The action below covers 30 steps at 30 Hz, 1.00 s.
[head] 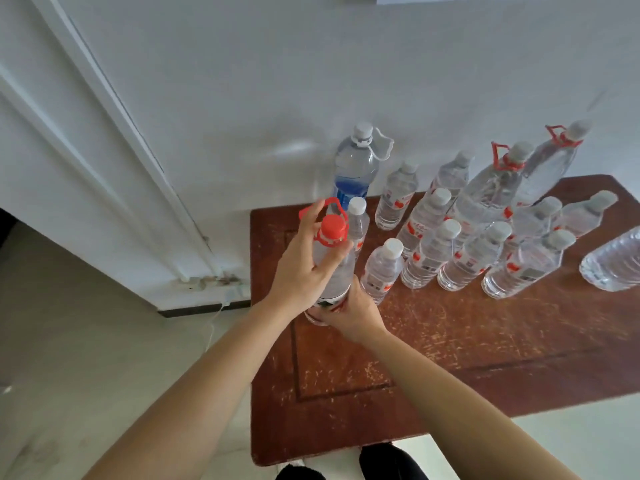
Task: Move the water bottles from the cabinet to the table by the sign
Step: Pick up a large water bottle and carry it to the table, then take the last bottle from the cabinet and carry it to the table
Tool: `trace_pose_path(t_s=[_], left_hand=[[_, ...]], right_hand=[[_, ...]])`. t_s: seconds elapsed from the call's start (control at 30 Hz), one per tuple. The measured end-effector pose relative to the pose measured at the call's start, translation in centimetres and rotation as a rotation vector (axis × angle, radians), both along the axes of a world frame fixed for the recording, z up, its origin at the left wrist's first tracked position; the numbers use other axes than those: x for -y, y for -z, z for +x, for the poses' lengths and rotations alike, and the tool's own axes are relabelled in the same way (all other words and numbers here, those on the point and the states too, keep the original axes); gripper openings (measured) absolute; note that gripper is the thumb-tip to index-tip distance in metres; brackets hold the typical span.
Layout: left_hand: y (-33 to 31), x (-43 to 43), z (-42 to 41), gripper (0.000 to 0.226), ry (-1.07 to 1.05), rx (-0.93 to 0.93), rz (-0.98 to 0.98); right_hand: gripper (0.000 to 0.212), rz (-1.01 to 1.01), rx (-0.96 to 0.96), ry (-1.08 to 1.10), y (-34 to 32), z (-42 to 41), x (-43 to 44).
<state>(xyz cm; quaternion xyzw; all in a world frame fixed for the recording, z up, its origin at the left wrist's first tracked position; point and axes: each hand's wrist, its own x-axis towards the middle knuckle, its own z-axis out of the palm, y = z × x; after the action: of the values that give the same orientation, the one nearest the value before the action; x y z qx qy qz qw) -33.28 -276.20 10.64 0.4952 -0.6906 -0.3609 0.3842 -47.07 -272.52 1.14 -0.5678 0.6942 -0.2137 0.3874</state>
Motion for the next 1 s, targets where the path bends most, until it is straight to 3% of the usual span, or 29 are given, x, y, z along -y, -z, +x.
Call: trace_pose_path(t_s=[0.13, 0.23, 0.33, 0.43, 0.53, 0.67, 0.8, 1.0], left_hand=[[1.0, -2.0, 1.5, 0.075, -0.035, 0.185, -0.054], [3.0, -3.5, 3.7, 0.074, -0.105, 0.537, -0.074], [4.5, -6.6, 5.6, 0.072, -0.225, 0.8, 0.057], [5.1, -11.1, 7.0, 0.077, -0.439, 0.901, 0.173], [5.4, -17.0, 8.0, 0.083, -0.664, 0.953, 0.412], [4.3, -27.0, 9.2, 0.071, -0.994, 1.029, 0.518], [0.6, -37.3, 10.6, 0.067, -1.333, 1.113, 0.497], [-5.7, -57.3, 9.9, 0.067, -1.804, 1.192, 0.56]], right_hand=[[0.081, 0.032, -0.186, -0.149, -0.8, -1.2, -1.9], [0.069, 0.066, -0.338, -0.258, -1.1, -2.1, -2.7], [0.052, 0.02, -0.476, -0.392, -1.1, -3.2, -3.4], [0.049, -0.052, -0.534, -0.598, -0.4, -3.2, -4.1], [0.05, -0.205, -0.52, -0.821, 0.4, -1.4, -4.8], [0.057, -0.376, -0.439, -1.081, 0.2, 4.5, -7.4], [0.062, -0.621, -0.273, -1.28, -2.9, 12.2, -12.8], [0.065, -0.949, 0.001, -1.521, -11.0, 21.9, -28.2]])
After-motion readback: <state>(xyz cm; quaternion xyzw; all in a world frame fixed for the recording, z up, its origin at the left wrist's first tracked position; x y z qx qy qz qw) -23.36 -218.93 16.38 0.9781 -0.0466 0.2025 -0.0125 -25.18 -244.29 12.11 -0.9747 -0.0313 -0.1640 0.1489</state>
